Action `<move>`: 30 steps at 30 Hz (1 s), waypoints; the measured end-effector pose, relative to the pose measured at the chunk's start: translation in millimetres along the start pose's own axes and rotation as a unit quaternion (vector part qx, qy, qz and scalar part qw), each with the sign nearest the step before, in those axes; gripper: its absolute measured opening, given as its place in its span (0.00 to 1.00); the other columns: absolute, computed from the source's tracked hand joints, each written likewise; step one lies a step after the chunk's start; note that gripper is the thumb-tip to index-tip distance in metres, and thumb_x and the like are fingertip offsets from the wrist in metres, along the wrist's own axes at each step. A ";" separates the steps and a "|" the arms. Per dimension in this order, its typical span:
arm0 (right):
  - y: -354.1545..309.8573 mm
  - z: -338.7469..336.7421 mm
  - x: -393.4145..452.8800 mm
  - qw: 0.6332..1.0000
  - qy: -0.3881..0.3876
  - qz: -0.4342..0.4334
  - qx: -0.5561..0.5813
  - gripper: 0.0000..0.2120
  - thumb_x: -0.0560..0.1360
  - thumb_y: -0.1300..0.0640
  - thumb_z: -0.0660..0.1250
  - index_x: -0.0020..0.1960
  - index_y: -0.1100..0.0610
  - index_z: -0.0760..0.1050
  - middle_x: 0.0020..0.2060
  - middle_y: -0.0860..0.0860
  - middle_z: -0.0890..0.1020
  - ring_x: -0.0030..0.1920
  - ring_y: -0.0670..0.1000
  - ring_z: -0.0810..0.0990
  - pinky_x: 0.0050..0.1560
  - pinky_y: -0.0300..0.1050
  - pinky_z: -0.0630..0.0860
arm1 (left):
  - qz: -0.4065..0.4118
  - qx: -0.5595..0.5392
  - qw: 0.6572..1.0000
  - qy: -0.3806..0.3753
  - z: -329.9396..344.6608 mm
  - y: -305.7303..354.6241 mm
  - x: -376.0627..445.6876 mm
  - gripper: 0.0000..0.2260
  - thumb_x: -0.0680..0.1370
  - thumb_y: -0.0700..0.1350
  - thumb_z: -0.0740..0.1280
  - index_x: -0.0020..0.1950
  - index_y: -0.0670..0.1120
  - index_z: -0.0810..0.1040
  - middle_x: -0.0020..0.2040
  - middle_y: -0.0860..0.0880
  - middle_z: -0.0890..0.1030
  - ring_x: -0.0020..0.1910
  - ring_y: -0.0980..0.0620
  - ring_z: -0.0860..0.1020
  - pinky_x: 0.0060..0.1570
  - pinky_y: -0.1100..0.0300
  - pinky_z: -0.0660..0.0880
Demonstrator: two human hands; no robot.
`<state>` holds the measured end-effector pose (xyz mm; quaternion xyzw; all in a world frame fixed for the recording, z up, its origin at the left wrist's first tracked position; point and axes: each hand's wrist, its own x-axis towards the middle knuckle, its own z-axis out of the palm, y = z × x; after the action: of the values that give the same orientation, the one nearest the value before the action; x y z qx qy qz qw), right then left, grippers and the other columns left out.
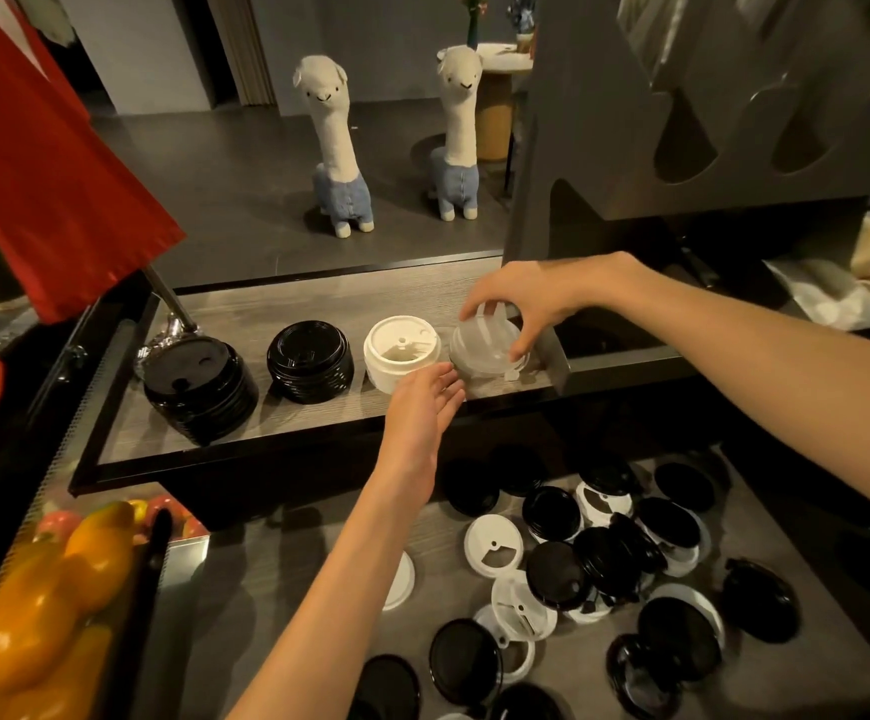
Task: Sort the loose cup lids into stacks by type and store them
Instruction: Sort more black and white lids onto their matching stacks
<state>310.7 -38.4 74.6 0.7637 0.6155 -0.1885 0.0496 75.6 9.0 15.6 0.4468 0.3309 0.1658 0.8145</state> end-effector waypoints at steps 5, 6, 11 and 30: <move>4.7 0.8 8.2 1.000 0.002 -0.016 0.013 0.38 0.69 0.51 0.82 0.75 0.47 0.71 0.66 0.42 0.75 0.64 0.43 0.73 0.63 0.39 0.69 | 0.003 -0.004 1.000 -0.003 4.4 -1.6 6.9 0.19 0.86 0.41 0.59 0.76 0.37 0.70 0.70 0.40 0.77 0.69 0.46 0.77 0.71 0.53 0.73; 4.7 1.6 10.0 1.000 -0.004 -0.016 0.014 0.38 0.69 0.51 0.82 0.75 0.47 0.71 0.66 0.42 0.75 0.64 0.43 0.73 0.64 0.41 0.70 | 0.004 -0.001 1.000 -0.006 4.6 -2.2 8.0 0.19 0.86 0.42 0.59 0.76 0.38 0.69 0.71 0.40 0.77 0.69 0.47 0.77 0.71 0.53 0.73; 3.3 6.8 13.8 1.000 -0.020 -0.009 0.018 0.37 0.68 0.53 0.82 0.74 0.47 0.72 0.67 0.44 0.75 0.66 0.46 0.74 0.68 0.47 0.75 | 0.015 0.003 1.000 -0.017 4.6 -5.4 14.0 0.20 0.86 0.43 0.59 0.77 0.39 0.68 0.70 0.41 0.77 0.68 0.48 0.78 0.71 0.54 0.73; -27.8 238.7 -98.4 0.929 0.095 0.179 0.309 0.14 0.75 0.52 0.77 0.60 0.49 0.81 0.54 0.45 0.85 0.54 0.45 0.84 0.54 0.41 0.79 | 0.088 0.589 0.797 -0.102 -89.7 -173.1 47.3 0.10 0.82 0.40 0.63 0.61 0.45 0.80 0.61 0.46 0.80 0.60 0.47 0.79 0.59 0.55 0.75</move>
<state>213.1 -195.9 -107.2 0.8533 0.3815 -0.2835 -0.2145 43.8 -3.2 -182.2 0.8815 0.2395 -0.0367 0.4053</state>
